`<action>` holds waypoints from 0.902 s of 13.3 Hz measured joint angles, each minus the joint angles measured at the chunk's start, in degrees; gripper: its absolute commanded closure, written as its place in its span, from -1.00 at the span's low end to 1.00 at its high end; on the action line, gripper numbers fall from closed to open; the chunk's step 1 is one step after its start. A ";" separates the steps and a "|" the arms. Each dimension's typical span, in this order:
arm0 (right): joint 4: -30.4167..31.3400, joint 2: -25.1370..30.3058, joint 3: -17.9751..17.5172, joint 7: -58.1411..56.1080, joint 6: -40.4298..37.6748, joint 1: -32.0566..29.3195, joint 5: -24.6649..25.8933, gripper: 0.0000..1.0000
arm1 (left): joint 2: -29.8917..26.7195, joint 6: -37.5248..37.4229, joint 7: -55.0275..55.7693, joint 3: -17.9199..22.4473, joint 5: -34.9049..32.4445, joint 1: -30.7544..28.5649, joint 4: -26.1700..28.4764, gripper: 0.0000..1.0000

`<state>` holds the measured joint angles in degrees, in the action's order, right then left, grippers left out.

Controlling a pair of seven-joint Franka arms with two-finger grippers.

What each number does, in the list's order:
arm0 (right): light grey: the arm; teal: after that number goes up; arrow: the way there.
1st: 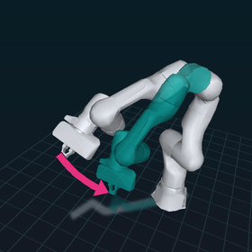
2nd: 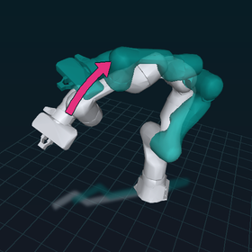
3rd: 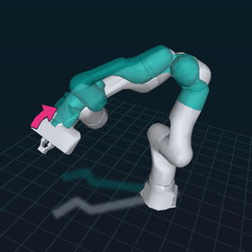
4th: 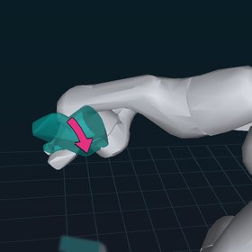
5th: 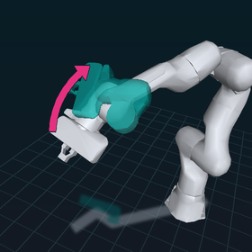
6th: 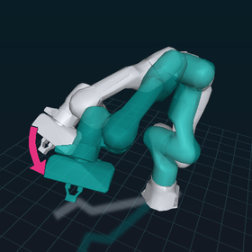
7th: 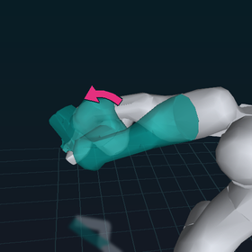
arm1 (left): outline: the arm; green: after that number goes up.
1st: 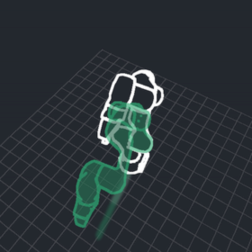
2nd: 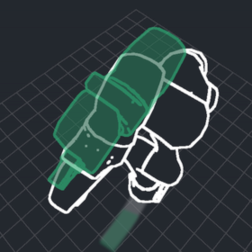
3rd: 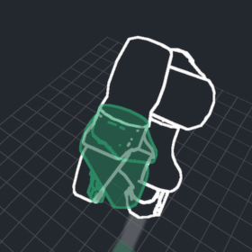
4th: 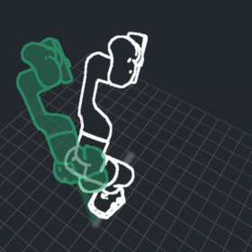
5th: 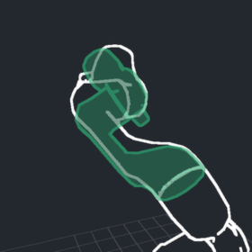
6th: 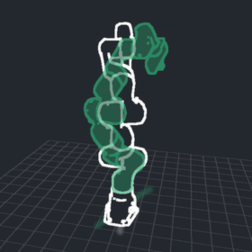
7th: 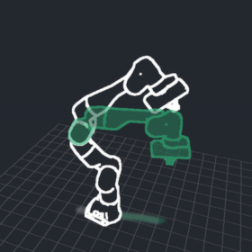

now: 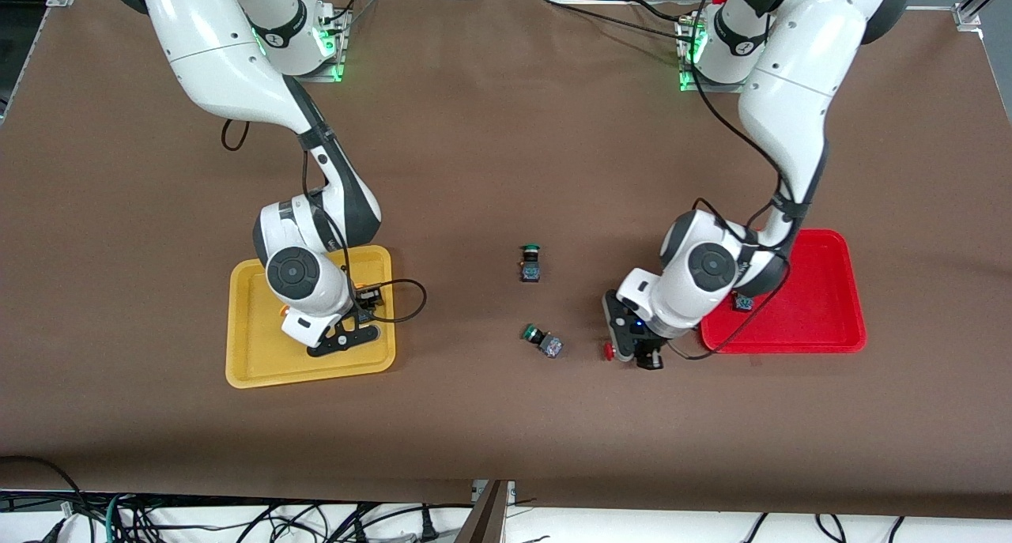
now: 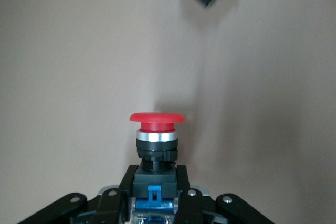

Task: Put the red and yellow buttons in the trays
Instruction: 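Release the orange button in the yellow tray while the left gripper moves to red tray, then release the red button into the red tray with the left gripper and withdraw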

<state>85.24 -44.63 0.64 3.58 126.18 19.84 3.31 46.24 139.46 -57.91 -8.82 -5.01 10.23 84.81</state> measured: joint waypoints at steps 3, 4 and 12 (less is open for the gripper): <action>-0.94 2.67 -0.12 0.15 -2.12 0.12 -0.01 -1.00 | -8.54 -19.25 0.33 0.24 4.94 -6.87 -1.12 1.00; -1.37 5.00 -0.07 0.15 -4.11 0.06 -0.01 -1.00 | -10.89 -24.38 0.32 0.40 6.32 -10.62 -1.05 1.00; -0.12 27.12 0.33 0.48 -29.21 0.00 -1.08 -1.00 | -8.10 -26.41 -0.73 -0.35 7.00 -28.78 6.35 -1.00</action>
<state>85.12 -17.51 0.97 4.05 96.97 19.85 2.23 38.14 113.04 -58.64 -9.17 1.99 -18.55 91.16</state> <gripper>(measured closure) 0.000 0.661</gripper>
